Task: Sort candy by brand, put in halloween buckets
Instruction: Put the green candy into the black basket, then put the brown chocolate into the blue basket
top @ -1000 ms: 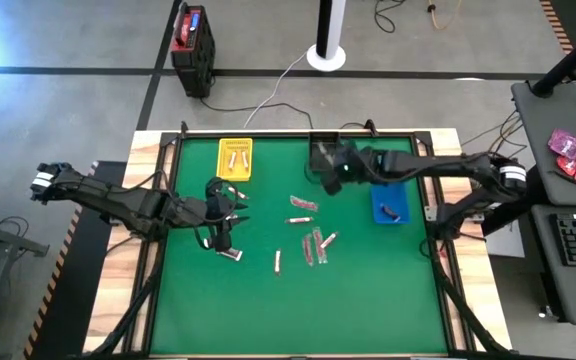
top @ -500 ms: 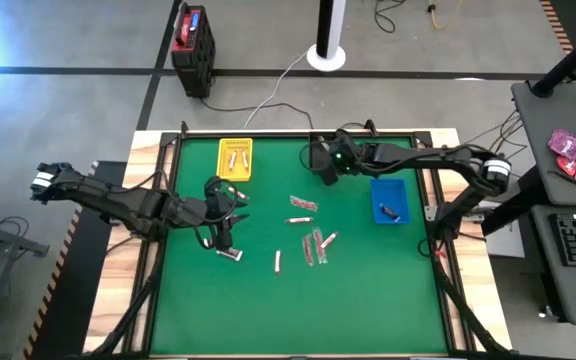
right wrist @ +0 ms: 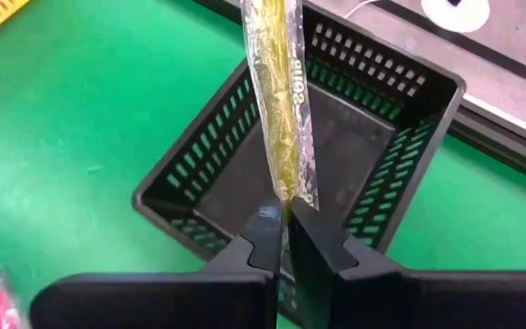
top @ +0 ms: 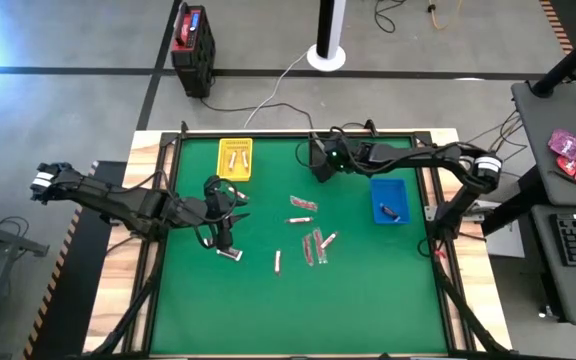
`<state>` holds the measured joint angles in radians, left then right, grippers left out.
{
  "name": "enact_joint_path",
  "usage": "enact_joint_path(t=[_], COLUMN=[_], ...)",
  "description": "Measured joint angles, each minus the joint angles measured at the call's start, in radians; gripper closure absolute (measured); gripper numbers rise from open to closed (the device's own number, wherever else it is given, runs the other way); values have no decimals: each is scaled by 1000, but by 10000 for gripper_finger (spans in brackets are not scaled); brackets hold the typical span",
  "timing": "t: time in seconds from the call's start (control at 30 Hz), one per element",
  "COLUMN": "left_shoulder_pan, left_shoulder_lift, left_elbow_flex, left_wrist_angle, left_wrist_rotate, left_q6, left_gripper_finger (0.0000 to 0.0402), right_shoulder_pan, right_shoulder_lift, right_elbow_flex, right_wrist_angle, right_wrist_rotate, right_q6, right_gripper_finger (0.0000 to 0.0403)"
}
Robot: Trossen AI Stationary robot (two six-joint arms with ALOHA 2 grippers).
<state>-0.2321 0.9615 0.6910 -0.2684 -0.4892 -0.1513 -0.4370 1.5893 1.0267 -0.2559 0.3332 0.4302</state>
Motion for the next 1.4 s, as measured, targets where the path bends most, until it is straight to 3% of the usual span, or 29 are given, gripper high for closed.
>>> enact_joint_path(t=[0.3,0.67,0.97,1.17,1.4], left_shoulder_pan=[0,0,-13,-48,-57], left_shoulder_lift=[0,0,54,183,346], left_elbow_flex=[0,0,0,0,0], left_wrist_angle=[0,-8,-114,-208,-288], left_wrist_rotate=[0,14,415,448,479], left_q6=[-7,-41,-212,-202,-203], left_gripper_finger=[283,283,283,277,217], right_shoulder_pan=[-13,-17,89,228,366], right_shoulder_lift=[10,-13,-168,-247,-292], right_elbow_flex=[0,0,0,0,-3], right_wrist_angle=[6,-2,-28,-95,-114], right_wrist_rotate=[-29,-30,-87,-59,41], right_q6=[-24,-30,-99,-104,-99], right_gripper_finger=[381,270,235,234,234])
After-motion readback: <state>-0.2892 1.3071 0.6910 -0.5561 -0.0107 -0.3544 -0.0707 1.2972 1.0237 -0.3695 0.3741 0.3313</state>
